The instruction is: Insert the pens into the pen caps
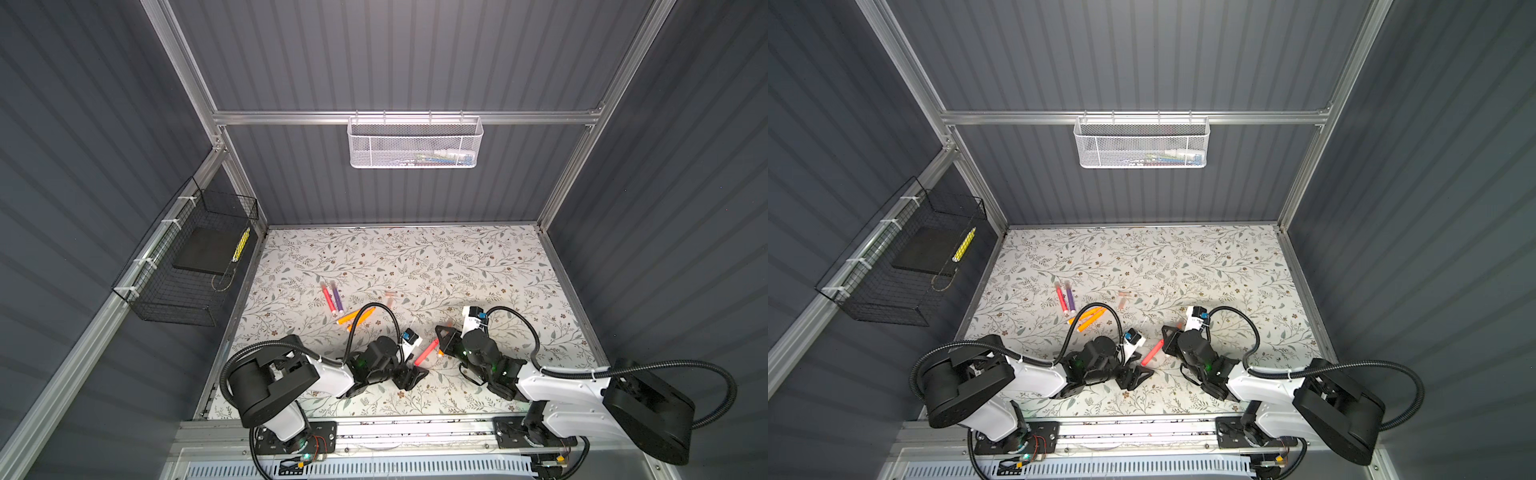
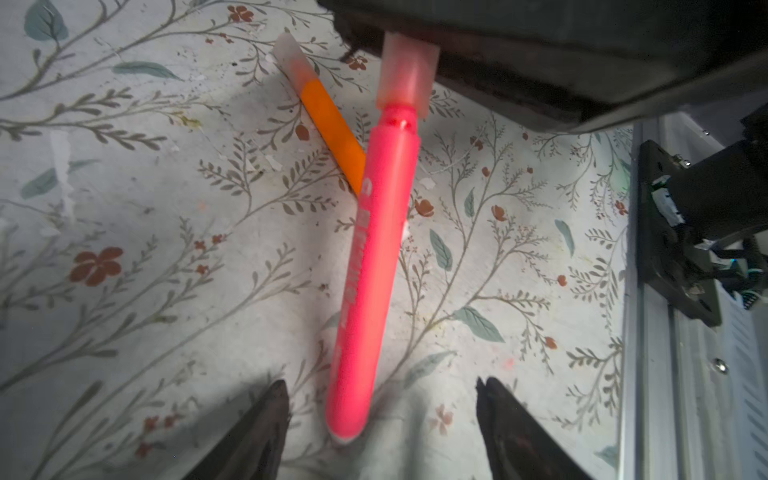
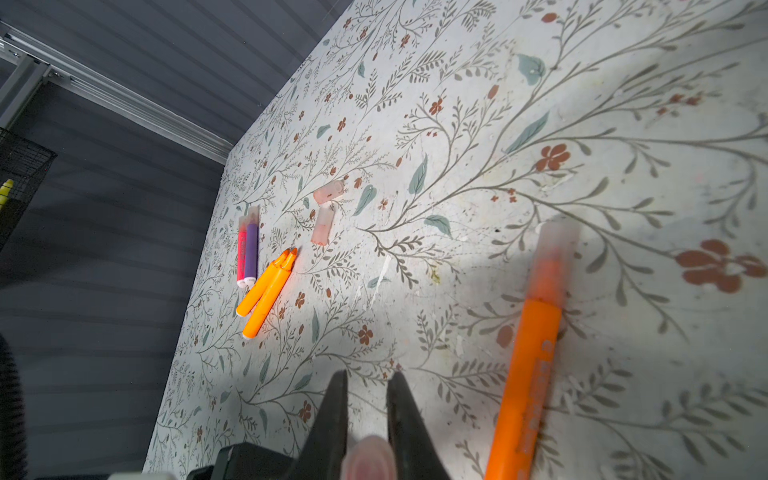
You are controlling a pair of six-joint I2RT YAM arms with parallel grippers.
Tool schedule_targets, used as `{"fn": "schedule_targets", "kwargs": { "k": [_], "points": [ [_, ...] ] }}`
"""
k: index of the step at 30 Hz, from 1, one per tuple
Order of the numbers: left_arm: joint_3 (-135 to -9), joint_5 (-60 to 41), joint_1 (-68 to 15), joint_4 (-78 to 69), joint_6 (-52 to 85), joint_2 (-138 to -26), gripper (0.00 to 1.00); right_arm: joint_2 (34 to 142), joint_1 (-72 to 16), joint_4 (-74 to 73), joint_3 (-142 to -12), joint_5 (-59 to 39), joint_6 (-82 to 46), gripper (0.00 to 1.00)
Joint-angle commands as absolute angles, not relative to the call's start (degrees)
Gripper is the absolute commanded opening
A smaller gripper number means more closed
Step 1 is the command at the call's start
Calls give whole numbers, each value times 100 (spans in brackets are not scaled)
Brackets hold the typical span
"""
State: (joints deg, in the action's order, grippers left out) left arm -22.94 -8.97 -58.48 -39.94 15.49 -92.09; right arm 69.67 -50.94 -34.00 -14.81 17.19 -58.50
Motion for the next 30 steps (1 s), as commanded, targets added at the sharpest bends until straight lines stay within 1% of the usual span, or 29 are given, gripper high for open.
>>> {"fn": "schedule_targets", "kwargs": {
  "k": [1, 2, 3, 4, 6, 9, 17, 20, 22, 27, 30],
  "points": [
    [-2574, -684, -5862, -4040, 1485, -9497, 61, 6912, -5083, -3338, -1497, 1646, -5792, 0],
    [-2628, -661, -5863, -4018, 1488, -9570, 52, 6925, -5089, -3339, -1502, 1642, -5792, 0],
    [-2688, -629, -5862, -3995, 1478, -9663, 41, 6934, -5089, -3345, -1503, 1618, -5796, 0],
    [-2739, -585, -5872, -3967, 1481, -9748, 31, 6950, -5089, -3359, -1503, 1609, -5796, 0],
    [-2831, -526, -5871, -3914, 1452, -9862, 18, 6977, -5089, -3390, -1494, 1602, -5797, 0],
    [-2890, -446, -5880, -3877, 1435, -9923, 0, 7020, -5089, -3427, -1507, 1560, -5767, 0],
    [-2918, -198, -5880, -3751, 1414, -9407, 0, 7119, -5120, -3580, -1582, 1335, -5608, 0],
    [-3049, 0, -5854, -3352, 1359, -8984, 0, 7111, -5247, -3793, -1621, 1137, -5123, 0],
    [-3194, -116, -5766, -3033, 1306, -8675, 0, 7063, -5437, -3781, -1661, 1141, -4780, 0],
    [-3378, -846, -5425, -2709, 1254, -7979, 0, 6908, -5690, -3804, -1569, 1023, -4188, 0],
    [-3572, -704, -5373, -2395, 1130, -7733, 0, 6693, -5713, -3853, -1408, 960, -4122, 0]
  ]
}}
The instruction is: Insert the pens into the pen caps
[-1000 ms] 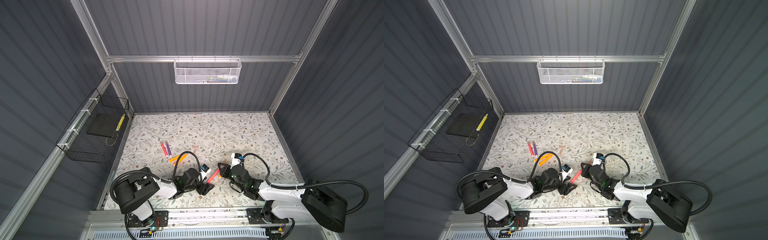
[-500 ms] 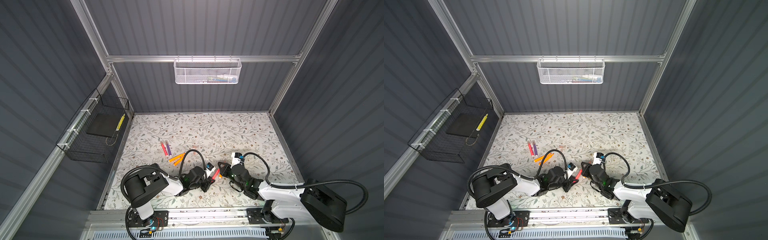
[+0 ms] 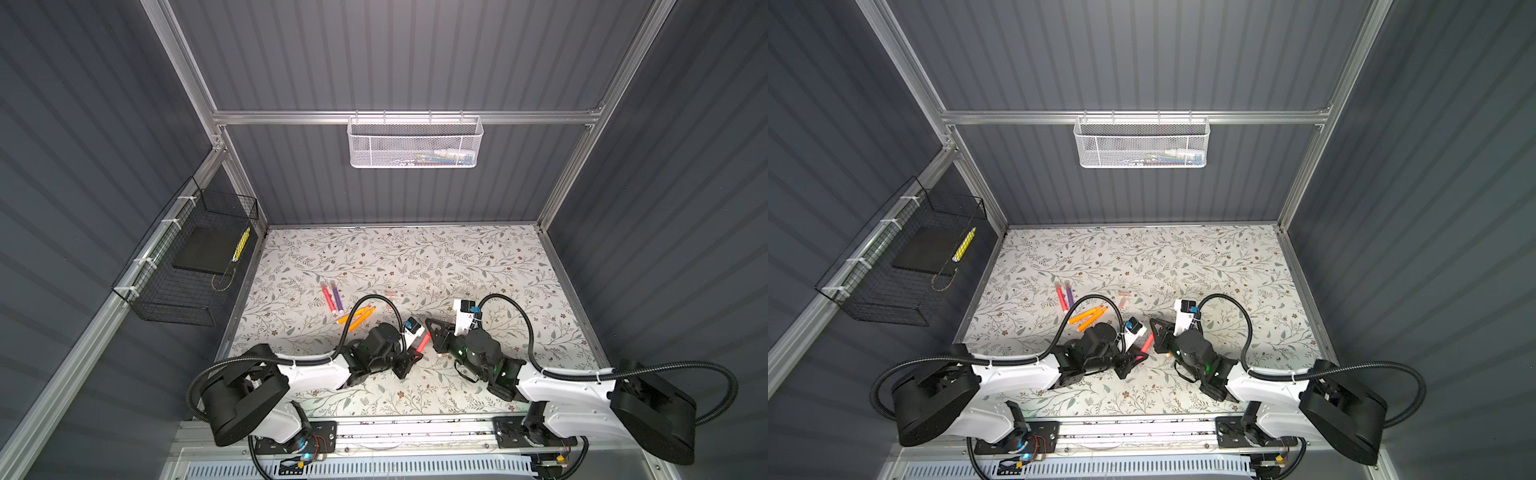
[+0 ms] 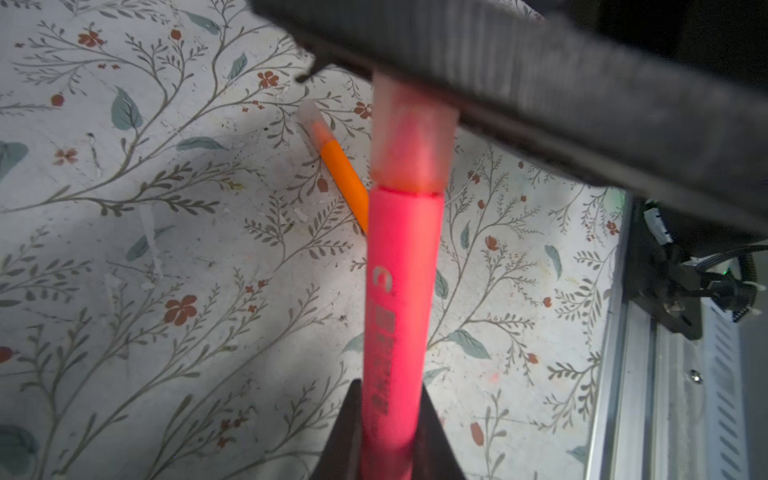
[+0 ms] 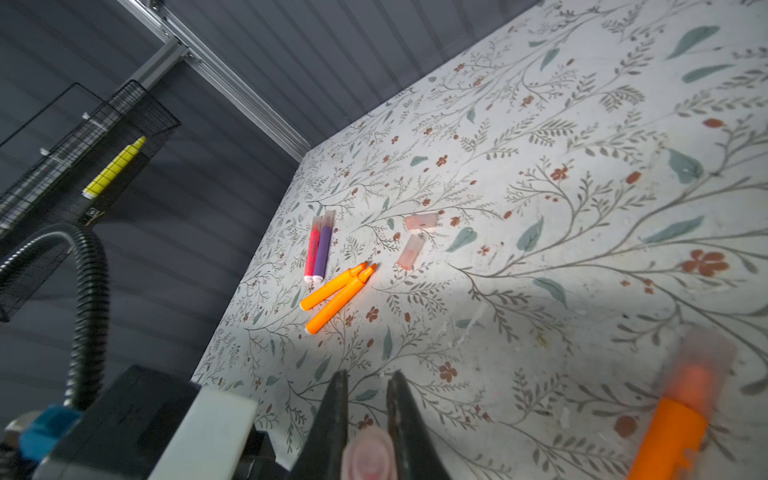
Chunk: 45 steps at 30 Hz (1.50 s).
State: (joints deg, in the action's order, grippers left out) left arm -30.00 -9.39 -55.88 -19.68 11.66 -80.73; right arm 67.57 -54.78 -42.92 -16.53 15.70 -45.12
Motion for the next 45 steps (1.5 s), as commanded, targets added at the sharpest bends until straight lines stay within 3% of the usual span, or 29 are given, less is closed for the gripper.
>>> {"fn": "schedule_targets", "kwargs": {
  "k": [1, 7, 13, 16, 21, 26, 31, 34, 42, 43, 45],
  "points": [
    [-3631, -609, -5370, -2358, 1096, -7694, 0, 6623, -5744, -3903, -1368, 938, -4122, 0],
    [-4293, 688, -5365, -1896, 905, -7603, 0, 6589, -6246, -3404, -1596, 1134, -4146, 0],
    [-4876, 1712, -5369, -1833, 655, -7509, 0, 7141, -6715, -2721, -1840, 1821, -5079, 0],
    [-5095, 1147, -5254, -1692, 735, -7456, 0, 7343, -6785, -2988, -1697, 1929, -5349, 0],
    [-4839, -1696, -4171, -2469, 1931, -7295, 0, 7370, -6818, -4352, -1195, 1569, -4794, 0],
    [-4609, -2807, -3501, -3032, 2668, -7102, 0, 7340, -7012, -5437, -766, 1464, -4338, 0],
    [-4615, -2492, -3430, -2649, 2331, -7038, 0, 7397, -7334, -6214, -598, 1632, -4130, 0],
    [-4616, -1518, -3763, -2115, 1626, -6987, 0, 7265, -7330, -6168, -679, 1650, -4477, 0],
    [-4437, -605, -4061, -2032, 1191, -6962, 0, 6584, -6991, -4259, -1338, 3129, -4560, 0],
    [-4431, -545, -4060, -1960, 1170, -6951, 1, 6571, -6882, -4284, -1333, 3118, -4532, 0],
    [-4298, -451, -4060, -1965, 1170, -6838, 38, 6591, -6583, -4181, -1377, 2972, -4525, 0]
  ]
}}
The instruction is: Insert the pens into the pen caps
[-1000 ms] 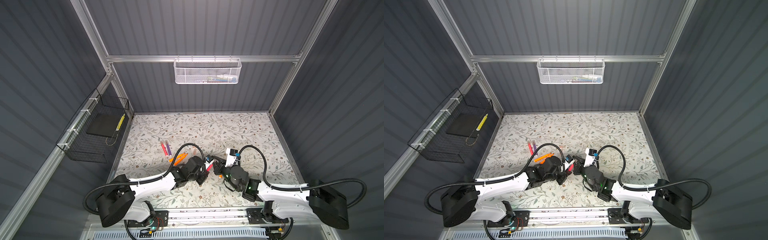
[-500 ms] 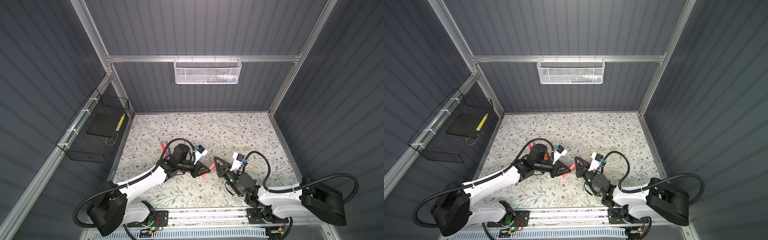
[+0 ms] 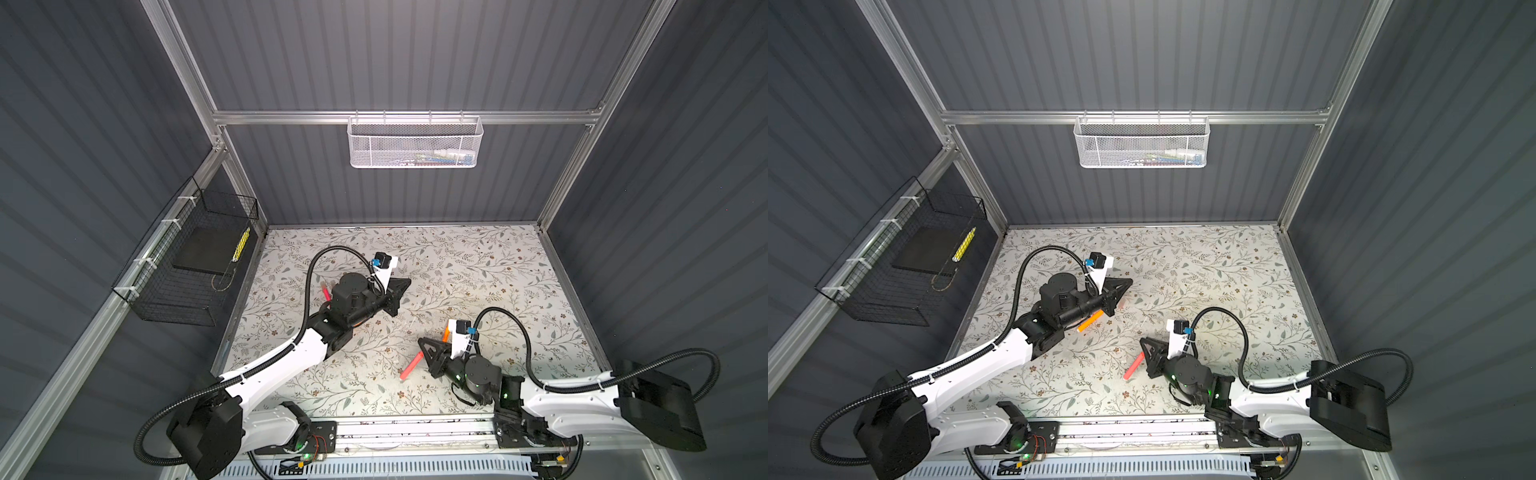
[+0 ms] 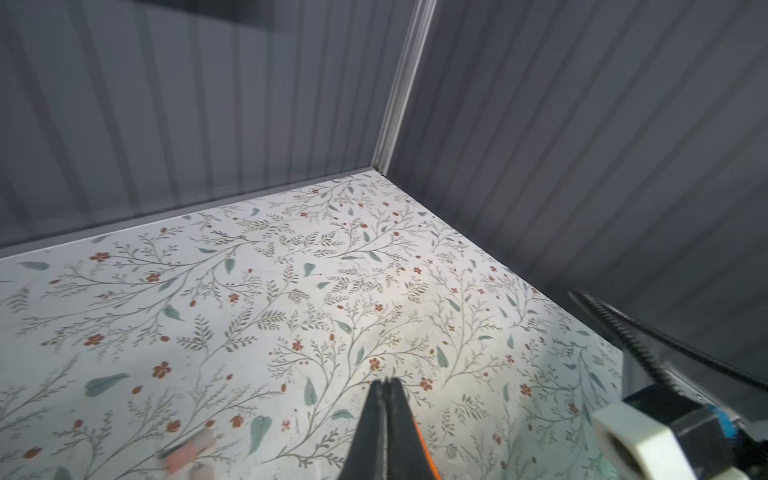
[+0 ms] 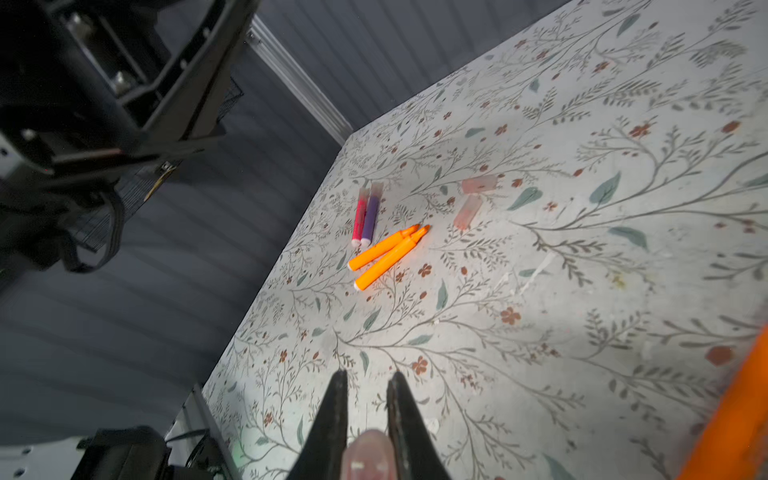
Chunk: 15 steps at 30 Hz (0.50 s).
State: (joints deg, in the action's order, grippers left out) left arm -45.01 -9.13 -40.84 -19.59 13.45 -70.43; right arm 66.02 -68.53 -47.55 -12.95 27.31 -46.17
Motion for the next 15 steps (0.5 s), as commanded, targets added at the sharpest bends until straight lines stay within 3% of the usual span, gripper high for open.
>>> {"fn": "schedule_targets", "kwargs": {
  "k": [1, 4, 10, 15],
  "points": [
    [-4197, -401, -4061, -2022, 1177, -6762, 55, 6615, -6447, -4103, -1396, 2911, -4571, 0],
    [-3795, -488, -4061, -2158, 1139, -6465, 68, 6713, -6100, -4248, -1371, 2602, -4604, 0],
    [-2633, -1665, -4068, -2927, 906, -6331, 69, 6693, -5797, -4227, -1424, 2323, -4667, 0],
    [-1685, -2665, -4254, -4413, 1052, -6882, 81, 6614, -5637, -4228, -1434, 2108, -4693, 0]
  ]
}}
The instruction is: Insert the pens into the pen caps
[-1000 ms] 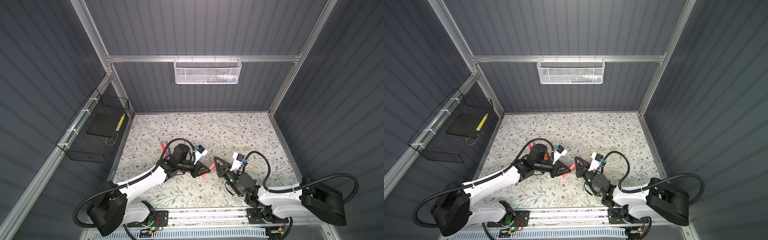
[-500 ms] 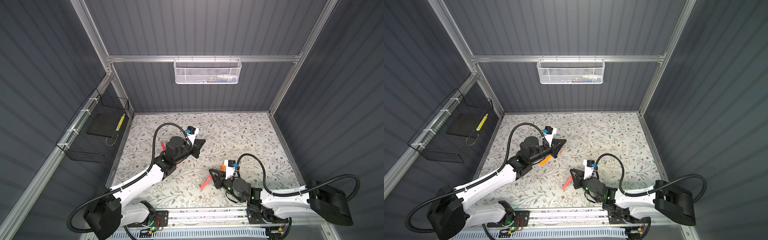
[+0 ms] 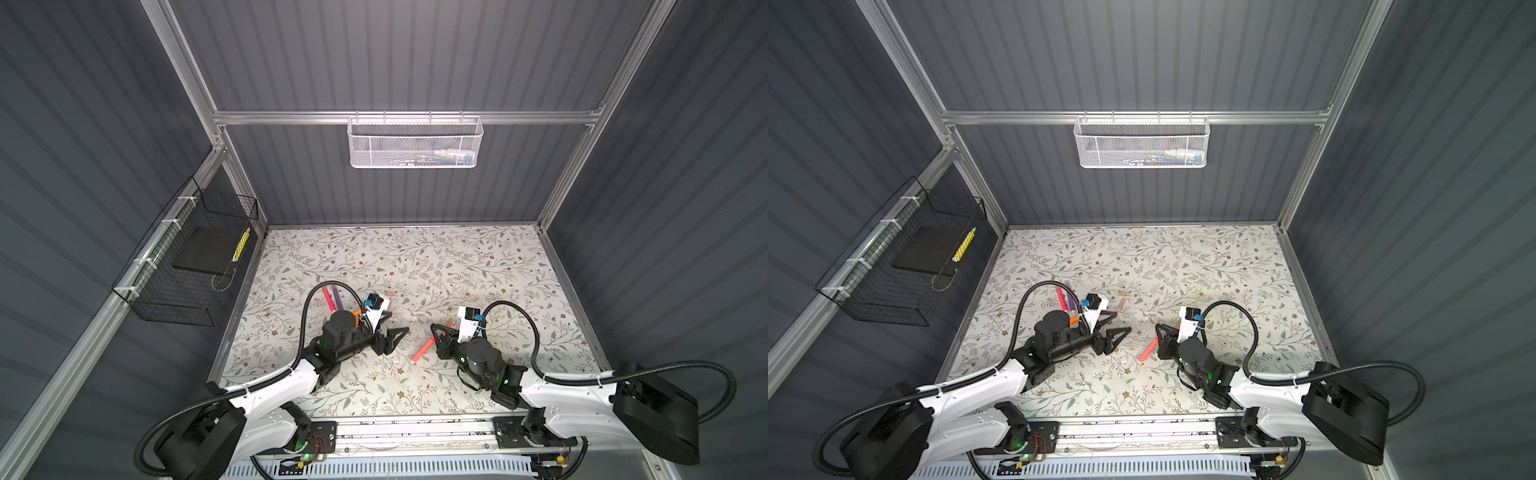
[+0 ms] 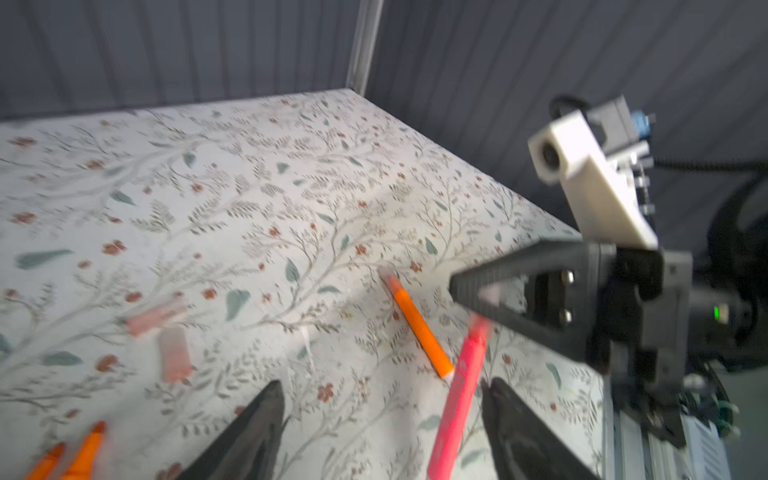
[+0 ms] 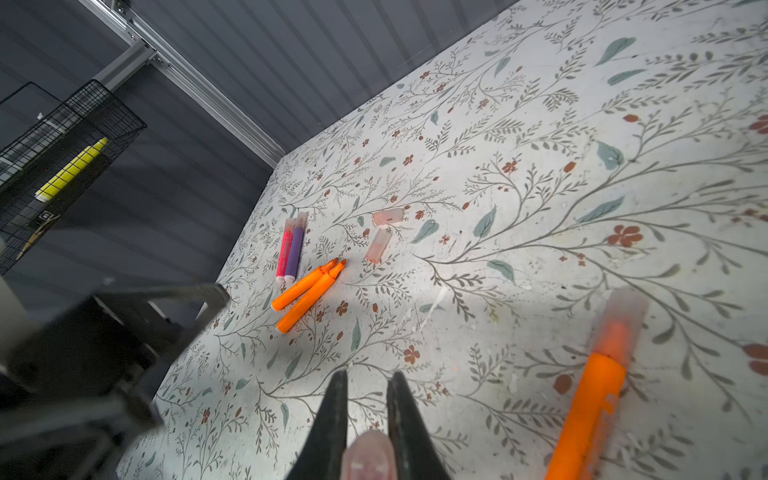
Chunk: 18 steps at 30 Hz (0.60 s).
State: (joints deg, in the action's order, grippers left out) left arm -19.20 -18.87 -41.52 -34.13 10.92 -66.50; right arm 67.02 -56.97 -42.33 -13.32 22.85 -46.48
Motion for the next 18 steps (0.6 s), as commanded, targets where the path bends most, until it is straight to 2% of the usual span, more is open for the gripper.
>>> {"fn": "schedule_targets", "kwargs": {
  "k": [1, 8, 18],
  "points": [
    [-1682, -2760, -4298, -4453, 1051, -7000, 83, 6580, -5626, -4223, -1437, 2078, -4687, 0],
    [-1796, -2709, -4623, -4587, 958, -7619, 90, 6176, -5616, -4060, -1469, 1997, -4649, 0],
    [-2361, -2724, -4748, -4847, 923, -8651, 96, 6073, -5616, -4085, -1589, 1810, -4667, 0]
  ]
}}
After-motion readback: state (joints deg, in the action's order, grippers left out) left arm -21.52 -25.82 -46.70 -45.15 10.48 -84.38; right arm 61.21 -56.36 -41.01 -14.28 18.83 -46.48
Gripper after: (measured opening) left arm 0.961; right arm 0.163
